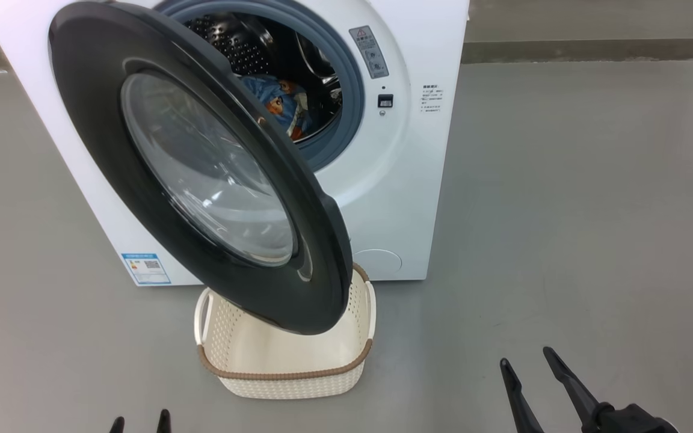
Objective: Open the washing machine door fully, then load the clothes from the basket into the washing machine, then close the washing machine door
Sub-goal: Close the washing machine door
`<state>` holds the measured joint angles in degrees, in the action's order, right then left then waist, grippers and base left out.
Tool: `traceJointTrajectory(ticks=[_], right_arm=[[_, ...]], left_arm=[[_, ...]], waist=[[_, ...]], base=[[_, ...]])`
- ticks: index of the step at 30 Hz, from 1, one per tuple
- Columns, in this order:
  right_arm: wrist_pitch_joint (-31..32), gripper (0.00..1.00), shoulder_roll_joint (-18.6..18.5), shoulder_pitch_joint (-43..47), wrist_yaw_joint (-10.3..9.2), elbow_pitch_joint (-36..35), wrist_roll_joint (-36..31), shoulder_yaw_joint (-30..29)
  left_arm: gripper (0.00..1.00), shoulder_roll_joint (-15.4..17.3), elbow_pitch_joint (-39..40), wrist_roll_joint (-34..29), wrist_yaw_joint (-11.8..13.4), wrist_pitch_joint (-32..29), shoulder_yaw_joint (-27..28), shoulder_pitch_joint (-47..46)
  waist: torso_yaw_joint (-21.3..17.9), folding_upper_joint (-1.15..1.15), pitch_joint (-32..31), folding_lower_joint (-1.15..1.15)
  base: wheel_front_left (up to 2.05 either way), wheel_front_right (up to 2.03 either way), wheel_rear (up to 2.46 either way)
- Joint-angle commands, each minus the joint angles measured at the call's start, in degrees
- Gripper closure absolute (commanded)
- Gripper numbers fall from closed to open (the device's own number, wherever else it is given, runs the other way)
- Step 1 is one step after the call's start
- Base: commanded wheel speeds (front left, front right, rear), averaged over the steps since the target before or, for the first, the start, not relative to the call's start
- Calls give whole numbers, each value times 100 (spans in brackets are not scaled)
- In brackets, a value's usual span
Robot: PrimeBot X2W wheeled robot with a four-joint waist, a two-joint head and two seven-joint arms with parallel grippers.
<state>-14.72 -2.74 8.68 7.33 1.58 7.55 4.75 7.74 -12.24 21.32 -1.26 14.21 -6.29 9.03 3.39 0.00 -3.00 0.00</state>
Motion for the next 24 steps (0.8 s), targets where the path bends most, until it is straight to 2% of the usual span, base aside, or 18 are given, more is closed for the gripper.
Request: traceJointTrajectory(ticks=[1,8,24], right_arm=[[-28,0,-18,-28,16,-154,-35,90],[-28,0,-17,-2,16,-167,-46,13],[-28,0,-14,-13,16,-143,-33,-60]], left_arm=[[0,-25,139,-127,-89,78,301,-120],[0,-214,103,-327,-291,78,575,-128],[0,-383,1,-611,-506,79,864,-193]], waist=[[-8,0,-8,0],[-26,0,14,0],[-59,0,22,0]], base=[[0,0,0],[0,0,0],[0,0,0]])
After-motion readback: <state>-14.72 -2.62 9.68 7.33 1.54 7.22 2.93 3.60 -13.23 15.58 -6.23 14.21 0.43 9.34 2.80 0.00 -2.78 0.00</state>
